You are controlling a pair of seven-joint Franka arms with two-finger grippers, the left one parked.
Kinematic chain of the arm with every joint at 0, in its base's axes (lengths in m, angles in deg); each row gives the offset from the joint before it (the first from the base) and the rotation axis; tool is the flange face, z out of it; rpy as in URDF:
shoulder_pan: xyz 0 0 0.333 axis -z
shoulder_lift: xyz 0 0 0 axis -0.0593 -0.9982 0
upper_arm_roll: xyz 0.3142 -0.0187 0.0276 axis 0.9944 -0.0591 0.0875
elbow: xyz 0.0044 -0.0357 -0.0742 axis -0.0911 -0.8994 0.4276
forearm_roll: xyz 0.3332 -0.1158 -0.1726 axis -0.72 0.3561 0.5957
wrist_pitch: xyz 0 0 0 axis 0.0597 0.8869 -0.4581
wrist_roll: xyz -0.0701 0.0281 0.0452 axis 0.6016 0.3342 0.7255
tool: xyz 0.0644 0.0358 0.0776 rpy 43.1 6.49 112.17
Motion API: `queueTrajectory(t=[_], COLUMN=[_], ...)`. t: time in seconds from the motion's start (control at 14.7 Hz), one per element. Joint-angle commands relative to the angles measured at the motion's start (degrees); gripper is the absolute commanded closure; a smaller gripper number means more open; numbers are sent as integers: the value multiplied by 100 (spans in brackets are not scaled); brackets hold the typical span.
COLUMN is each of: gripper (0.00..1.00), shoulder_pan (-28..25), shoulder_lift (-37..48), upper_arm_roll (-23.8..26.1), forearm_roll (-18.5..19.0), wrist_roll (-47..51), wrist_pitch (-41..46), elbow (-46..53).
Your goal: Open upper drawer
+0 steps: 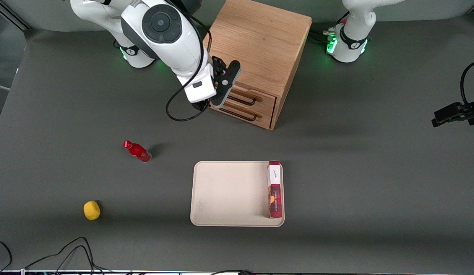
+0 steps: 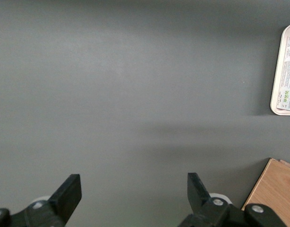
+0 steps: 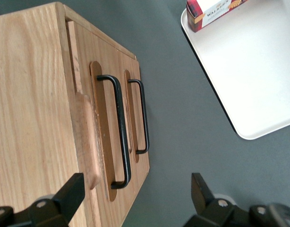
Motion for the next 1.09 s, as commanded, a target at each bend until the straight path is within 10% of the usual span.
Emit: queueTrajectory(t=[0.0, 1.02], gripper=[0, 0], shoulder_pan=[-34, -122], shoulder_lift=[-151, -573], upper_arm_roll=[74, 83], forearm_roll=[178, 434], wrist_roll=[-199, -367], wrist_pitch=[-403, -1468], elbow=[-165, -1019])
